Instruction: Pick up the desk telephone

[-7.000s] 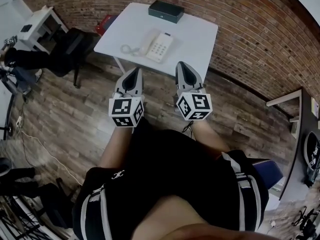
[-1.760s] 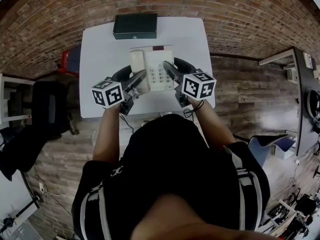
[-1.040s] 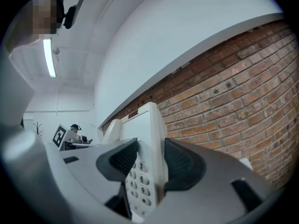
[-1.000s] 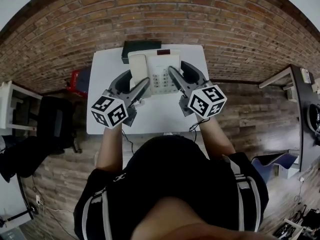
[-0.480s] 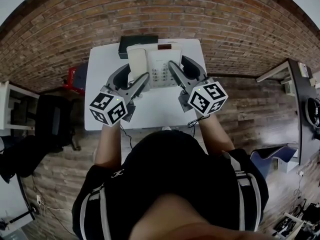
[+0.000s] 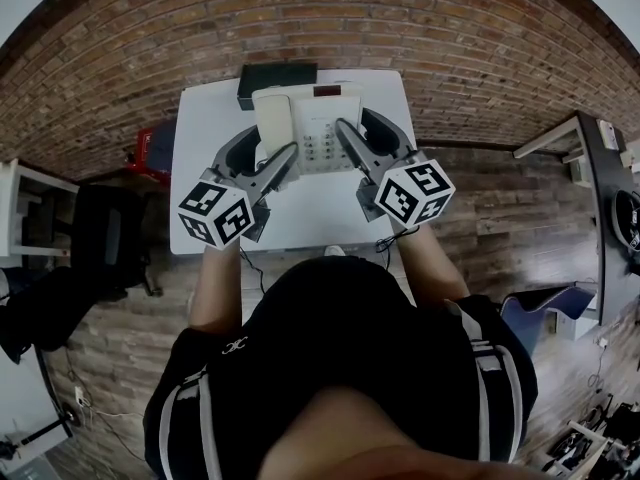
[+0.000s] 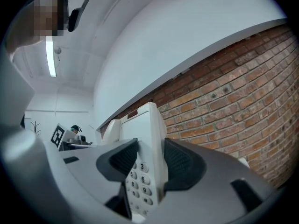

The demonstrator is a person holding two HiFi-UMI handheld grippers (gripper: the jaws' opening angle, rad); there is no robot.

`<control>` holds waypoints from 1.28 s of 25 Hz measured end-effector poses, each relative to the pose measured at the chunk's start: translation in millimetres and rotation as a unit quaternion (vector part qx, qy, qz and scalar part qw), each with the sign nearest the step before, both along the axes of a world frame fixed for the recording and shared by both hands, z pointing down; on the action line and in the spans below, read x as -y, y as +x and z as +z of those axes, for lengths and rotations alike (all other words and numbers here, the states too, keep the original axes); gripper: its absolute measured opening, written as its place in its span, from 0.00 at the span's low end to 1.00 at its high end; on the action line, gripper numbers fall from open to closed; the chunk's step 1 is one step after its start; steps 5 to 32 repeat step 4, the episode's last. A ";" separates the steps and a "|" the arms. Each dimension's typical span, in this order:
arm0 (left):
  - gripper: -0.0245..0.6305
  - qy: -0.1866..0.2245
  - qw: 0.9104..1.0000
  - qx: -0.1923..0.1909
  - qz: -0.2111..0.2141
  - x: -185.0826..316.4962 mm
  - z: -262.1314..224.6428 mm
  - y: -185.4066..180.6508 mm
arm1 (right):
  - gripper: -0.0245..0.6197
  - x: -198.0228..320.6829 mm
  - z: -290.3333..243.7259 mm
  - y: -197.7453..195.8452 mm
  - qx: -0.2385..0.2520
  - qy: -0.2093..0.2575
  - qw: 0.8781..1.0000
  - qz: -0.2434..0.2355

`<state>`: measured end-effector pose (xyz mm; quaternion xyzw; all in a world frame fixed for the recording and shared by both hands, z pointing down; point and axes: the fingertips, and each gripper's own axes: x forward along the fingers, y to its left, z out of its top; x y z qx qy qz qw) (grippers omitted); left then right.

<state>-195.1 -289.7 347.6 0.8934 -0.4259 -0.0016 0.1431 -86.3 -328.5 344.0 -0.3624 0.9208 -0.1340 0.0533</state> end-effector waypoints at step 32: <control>0.48 -0.006 1.000 0.005 0.000 -0.8 3.1 0.0 | 0.30 -0.7 3.3 -0.5 0.000 -0.006 1.000 0.000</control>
